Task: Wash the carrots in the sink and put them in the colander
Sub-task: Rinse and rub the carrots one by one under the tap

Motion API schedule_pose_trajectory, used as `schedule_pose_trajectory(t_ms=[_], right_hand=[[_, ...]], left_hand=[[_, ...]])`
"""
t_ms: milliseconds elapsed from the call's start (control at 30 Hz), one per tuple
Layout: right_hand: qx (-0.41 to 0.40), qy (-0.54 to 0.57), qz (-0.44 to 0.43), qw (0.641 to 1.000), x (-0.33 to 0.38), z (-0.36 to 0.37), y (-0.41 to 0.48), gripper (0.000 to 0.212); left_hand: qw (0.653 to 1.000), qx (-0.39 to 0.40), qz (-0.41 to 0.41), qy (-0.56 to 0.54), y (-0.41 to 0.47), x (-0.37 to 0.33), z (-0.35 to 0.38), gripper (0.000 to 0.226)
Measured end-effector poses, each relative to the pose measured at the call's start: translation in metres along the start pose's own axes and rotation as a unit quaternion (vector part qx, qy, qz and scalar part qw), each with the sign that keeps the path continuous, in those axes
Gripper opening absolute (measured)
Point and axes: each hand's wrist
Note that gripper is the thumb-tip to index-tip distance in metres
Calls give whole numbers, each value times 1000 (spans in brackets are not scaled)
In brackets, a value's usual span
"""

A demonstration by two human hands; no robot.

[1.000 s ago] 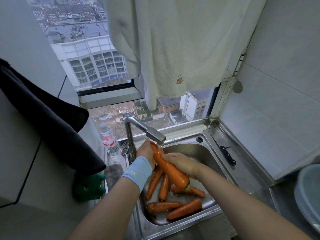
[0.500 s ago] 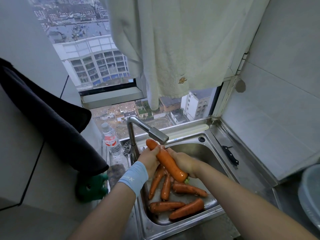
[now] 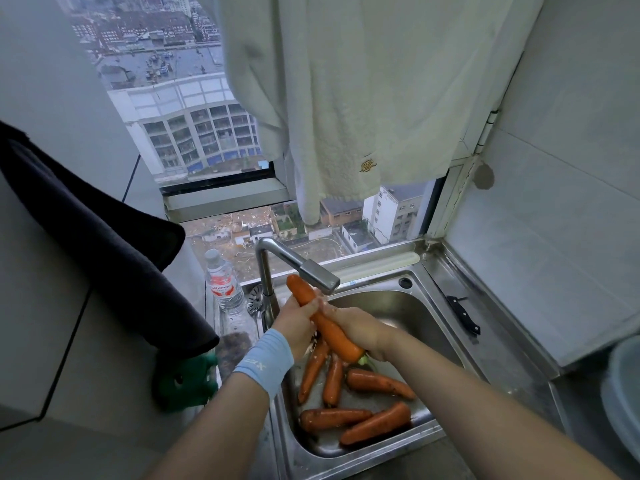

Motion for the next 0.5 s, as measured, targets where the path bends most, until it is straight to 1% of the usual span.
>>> schedule_pose_trajectory(t_ms=[33, 133, 200, 300, 333, 367, 400, 500], right_hand=[[-6, 7, 8, 1000, 1, 0, -1, 67], [-35, 53, 36, 997, 0, -2, 0, 59], [-44, 59, 47, 996, 1, -1, 3, 61], [-84, -26, 25, 996, 3, 6, 7, 65], [-77, -35, 13, 996, 5, 8, 6, 63], [-59, -22, 3, 998, 5, 9, 5, 61], [-37, -5, -6, 999, 4, 9, 5, 58], [-6, 21, -21, 1000, 0, 2, 3, 57]], left_hand=[[1000, 7, -9, 0, -2, 0, -1, 20], [1000, -1, -11, 2, -5, 0, 2, 32], [999, -36, -3, 39, -2, 1, 8, 36], [992, -111, 5, 54, 4, -1, 17, 35], [990, -134, 7, 40, 6, -1, 19, 34], [989, -147, 13, 25, 6, -2, 21, 34], [988, -154, 17, 18, 7, -1, 22, 40], [989, -137, 4, 46, 8, 1, 17, 77]])
Point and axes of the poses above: each hand's wrist, its own y-axis towards the middle knuckle, its own z-axis out of the palm, x = y × z, and after that the axes turned 2 degrees about x, right-handed
